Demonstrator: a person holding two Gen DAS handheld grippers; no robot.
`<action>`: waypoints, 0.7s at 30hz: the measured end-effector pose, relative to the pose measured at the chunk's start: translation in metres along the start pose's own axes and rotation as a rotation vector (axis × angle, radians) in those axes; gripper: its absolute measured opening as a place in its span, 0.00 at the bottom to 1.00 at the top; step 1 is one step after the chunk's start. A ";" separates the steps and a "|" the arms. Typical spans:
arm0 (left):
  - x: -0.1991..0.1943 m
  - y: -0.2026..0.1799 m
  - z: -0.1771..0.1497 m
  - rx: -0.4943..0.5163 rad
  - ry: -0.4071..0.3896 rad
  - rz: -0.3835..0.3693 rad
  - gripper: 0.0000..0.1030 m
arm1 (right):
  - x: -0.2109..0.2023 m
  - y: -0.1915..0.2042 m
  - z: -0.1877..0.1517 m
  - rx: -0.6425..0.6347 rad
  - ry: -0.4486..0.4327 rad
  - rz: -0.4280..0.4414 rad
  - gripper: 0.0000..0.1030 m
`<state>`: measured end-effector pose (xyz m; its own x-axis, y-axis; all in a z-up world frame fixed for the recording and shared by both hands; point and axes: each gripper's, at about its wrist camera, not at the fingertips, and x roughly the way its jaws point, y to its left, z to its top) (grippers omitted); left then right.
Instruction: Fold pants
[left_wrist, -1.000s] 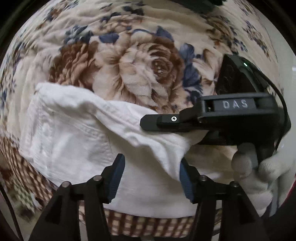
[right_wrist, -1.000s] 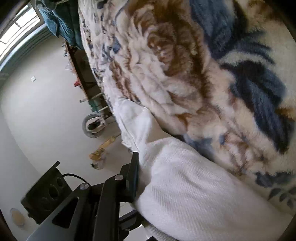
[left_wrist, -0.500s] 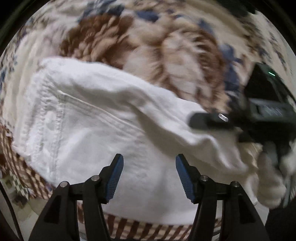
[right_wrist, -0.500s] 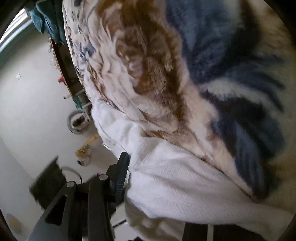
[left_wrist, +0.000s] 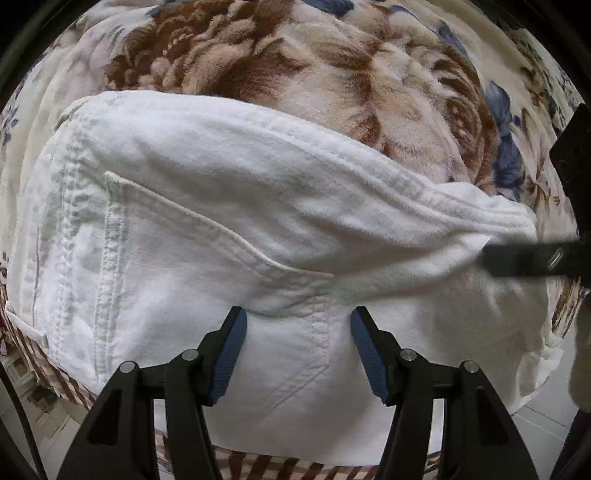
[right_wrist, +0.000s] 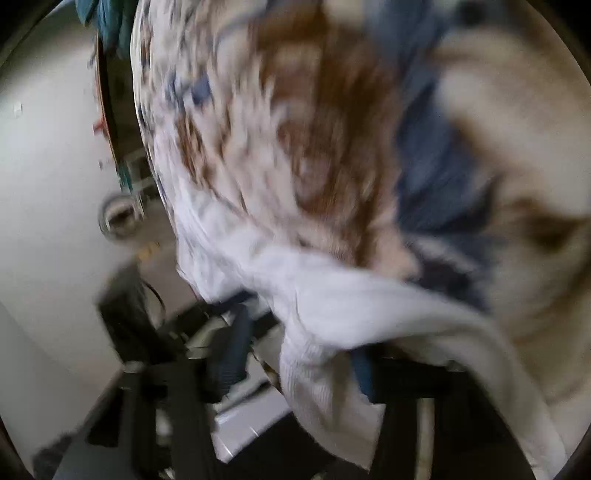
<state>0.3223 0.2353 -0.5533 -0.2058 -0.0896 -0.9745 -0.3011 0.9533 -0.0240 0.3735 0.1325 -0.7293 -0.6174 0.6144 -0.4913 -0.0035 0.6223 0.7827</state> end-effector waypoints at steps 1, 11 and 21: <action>-0.005 -0.013 0.002 0.000 0.002 0.001 0.55 | -0.001 -0.002 -0.005 -0.008 0.001 -0.053 0.28; 0.016 -0.029 0.010 0.011 0.008 -0.023 0.55 | -0.141 -0.044 -0.007 0.159 -0.276 -0.074 0.03; -0.045 -0.059 0.007 0.049 -0.080 -0.072 0.55 | -0.100 -0.007 -0.083 -0.238 -0.079 -0.460 0.61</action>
<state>0.3560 0.1849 -0.5099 -0.1097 -0.1368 -0.9845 -0.2663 0.9583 -0.1035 0.3694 0.0263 -0.6544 -0.4485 0.3439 -0.8250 -0.4445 0.7150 0.5397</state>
